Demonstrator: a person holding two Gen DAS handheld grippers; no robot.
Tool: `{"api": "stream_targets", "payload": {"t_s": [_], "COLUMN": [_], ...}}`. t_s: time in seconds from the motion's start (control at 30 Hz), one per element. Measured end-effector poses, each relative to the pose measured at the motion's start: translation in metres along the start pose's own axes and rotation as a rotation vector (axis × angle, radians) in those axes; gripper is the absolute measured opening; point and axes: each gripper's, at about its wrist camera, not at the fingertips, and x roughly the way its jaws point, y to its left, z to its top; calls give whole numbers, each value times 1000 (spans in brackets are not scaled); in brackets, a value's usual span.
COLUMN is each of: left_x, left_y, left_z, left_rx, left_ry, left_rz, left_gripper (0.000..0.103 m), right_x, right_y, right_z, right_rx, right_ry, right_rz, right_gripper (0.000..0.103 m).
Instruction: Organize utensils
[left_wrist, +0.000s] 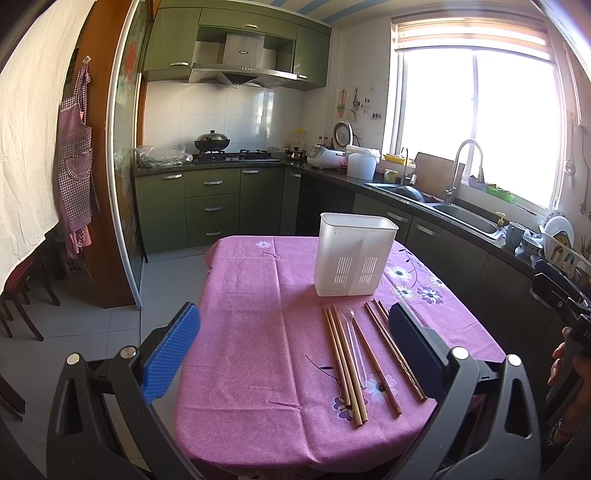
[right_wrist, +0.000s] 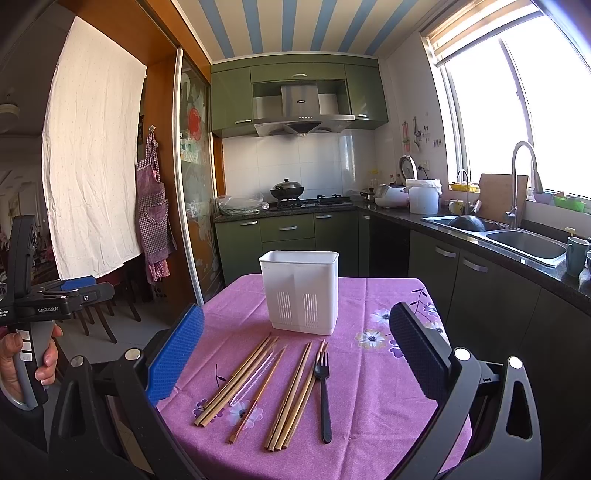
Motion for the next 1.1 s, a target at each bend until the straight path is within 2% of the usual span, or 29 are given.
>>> {"api": "stream_targets", "payload": {"t_s": [1.1], "left_x": [-1], "left_y": [2], "left_z": [-3], "left_rx": [2], "left_ry": [5], "left_rz": [1], "left_gripper": [97], "right_x": [7], "right_y": [3], "right_z": [-2], "right_rx": [0], "right_ry": [14], "right_rz": [1], "right_gripper": [99]}}
